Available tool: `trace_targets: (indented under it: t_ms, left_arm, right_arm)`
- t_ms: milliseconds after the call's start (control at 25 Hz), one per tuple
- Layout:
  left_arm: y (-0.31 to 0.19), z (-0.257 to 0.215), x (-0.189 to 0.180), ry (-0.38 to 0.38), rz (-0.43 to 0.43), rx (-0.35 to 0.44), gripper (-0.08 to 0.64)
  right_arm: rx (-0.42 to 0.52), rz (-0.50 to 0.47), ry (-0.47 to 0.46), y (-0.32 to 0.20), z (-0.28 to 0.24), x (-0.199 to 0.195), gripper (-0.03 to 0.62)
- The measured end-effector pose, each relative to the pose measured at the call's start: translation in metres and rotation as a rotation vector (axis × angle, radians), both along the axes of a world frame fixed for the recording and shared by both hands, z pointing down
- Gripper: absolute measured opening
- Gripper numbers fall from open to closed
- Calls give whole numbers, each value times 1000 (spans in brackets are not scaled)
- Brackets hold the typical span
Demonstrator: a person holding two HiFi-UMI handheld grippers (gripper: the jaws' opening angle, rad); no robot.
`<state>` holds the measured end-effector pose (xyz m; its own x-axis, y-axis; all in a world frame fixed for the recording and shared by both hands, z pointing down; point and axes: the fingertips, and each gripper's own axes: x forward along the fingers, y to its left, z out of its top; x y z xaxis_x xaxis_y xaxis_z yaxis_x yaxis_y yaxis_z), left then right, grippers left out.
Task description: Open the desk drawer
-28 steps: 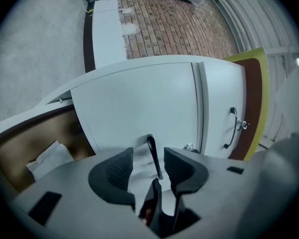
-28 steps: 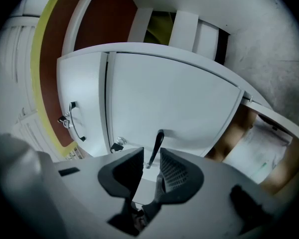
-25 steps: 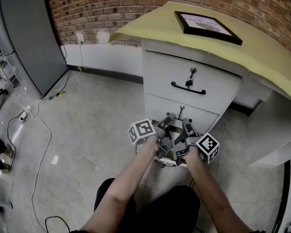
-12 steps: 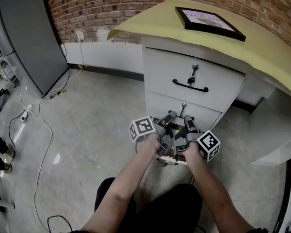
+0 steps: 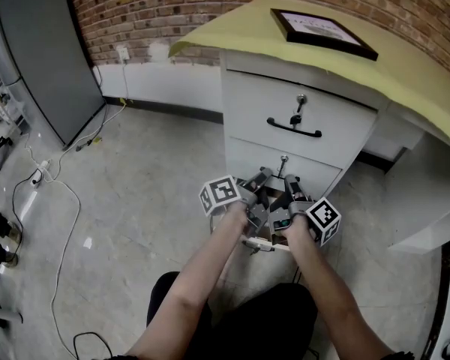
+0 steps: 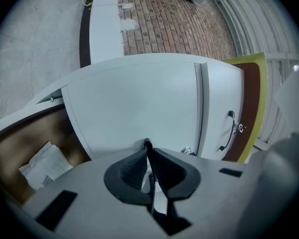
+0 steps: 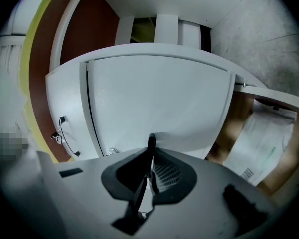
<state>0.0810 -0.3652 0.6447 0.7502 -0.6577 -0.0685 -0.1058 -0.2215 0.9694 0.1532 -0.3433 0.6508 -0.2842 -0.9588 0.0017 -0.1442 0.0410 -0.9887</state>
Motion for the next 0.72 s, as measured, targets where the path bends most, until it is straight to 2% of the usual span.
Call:
trace_targets:
  t_ms: [720]
  left_arm:
    - [32,-1,-9,-26,5,-7,48]
  right_arm:
    - [1,12,-11,32,0,-8,37]
